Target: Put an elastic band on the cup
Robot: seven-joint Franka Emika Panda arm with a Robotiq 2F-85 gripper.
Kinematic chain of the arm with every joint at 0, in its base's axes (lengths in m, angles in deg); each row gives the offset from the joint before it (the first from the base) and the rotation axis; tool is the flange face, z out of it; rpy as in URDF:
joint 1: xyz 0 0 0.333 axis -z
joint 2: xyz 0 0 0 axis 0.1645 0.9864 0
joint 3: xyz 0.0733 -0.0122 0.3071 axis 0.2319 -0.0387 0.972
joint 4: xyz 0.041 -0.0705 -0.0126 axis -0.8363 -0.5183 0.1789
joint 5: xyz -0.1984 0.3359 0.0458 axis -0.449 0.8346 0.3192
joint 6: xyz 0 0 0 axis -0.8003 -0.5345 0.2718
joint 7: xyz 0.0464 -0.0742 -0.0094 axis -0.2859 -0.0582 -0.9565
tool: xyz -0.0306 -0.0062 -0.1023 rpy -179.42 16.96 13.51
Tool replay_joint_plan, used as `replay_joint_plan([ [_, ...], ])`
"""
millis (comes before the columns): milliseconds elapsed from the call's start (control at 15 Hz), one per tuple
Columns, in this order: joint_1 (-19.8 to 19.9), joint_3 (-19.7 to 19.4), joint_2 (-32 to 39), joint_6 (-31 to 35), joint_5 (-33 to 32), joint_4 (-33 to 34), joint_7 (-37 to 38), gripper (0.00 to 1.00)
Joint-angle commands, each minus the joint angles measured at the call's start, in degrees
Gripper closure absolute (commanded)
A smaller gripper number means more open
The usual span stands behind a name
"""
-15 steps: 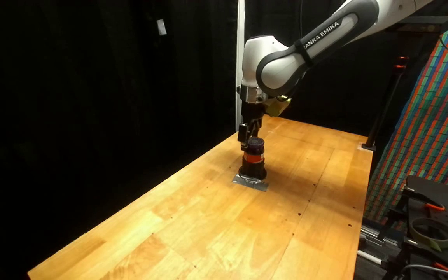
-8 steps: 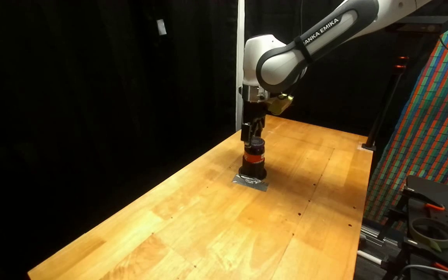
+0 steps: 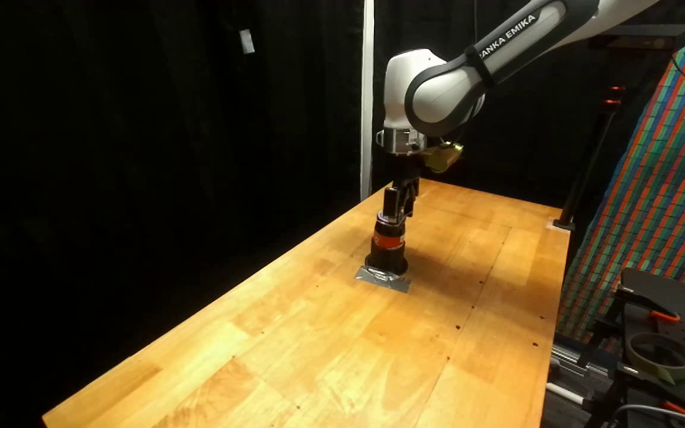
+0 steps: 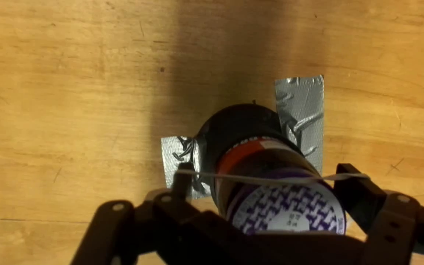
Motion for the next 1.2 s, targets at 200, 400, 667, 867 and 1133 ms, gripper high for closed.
replay_joint_plan([
  [200,2.6,0.6,-4.9,1.0,4.2,-9.1,-5.1,0.0],
  [400,2.9,0.2,-7.4,5.7,4.2,-13.6,-5.0,0.34],
  [667,3.7,0.3,-11.5,14.9,4.8,-21.3,-5.4,0.66],
  [867,4.9,1.2,-15.0,27.3,7.6,-28.9,-6.2,0.88],
  [1133,11.1,8.7,-17.4,46.5,20.7,-37.8,-14.1,0.99],
])
